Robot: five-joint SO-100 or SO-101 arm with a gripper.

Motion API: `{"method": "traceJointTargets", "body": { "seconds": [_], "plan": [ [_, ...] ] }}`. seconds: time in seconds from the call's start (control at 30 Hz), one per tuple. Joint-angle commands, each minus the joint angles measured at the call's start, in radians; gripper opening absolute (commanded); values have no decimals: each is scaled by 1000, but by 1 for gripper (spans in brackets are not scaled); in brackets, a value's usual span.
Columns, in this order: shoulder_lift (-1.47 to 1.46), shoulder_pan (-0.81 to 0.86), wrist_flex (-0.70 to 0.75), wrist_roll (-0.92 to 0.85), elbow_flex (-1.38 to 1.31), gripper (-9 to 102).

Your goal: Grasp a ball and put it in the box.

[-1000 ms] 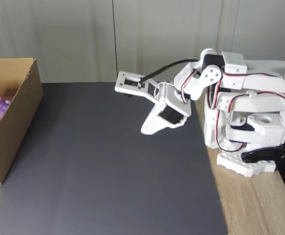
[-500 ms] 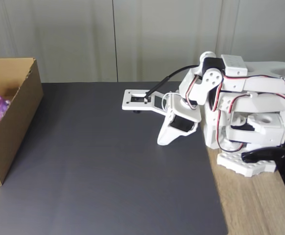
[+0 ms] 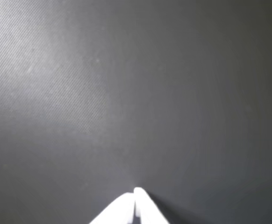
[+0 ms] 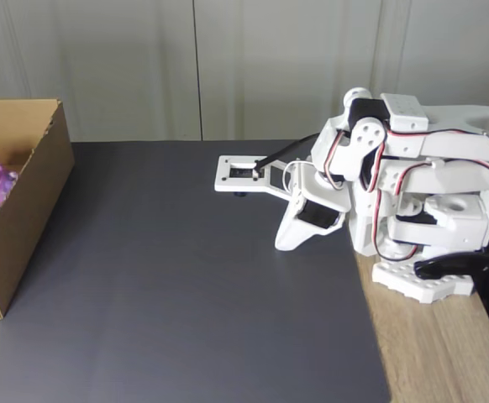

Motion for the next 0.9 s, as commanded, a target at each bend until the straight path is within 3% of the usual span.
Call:
{"method": "traceJointTargets", "body": {
  "seconds": [0.0,0.87],
  "plan": [
    [-8,-11,15,-8,2,0],
    [-8,-11,17,-17,2,1]
  ]
}}
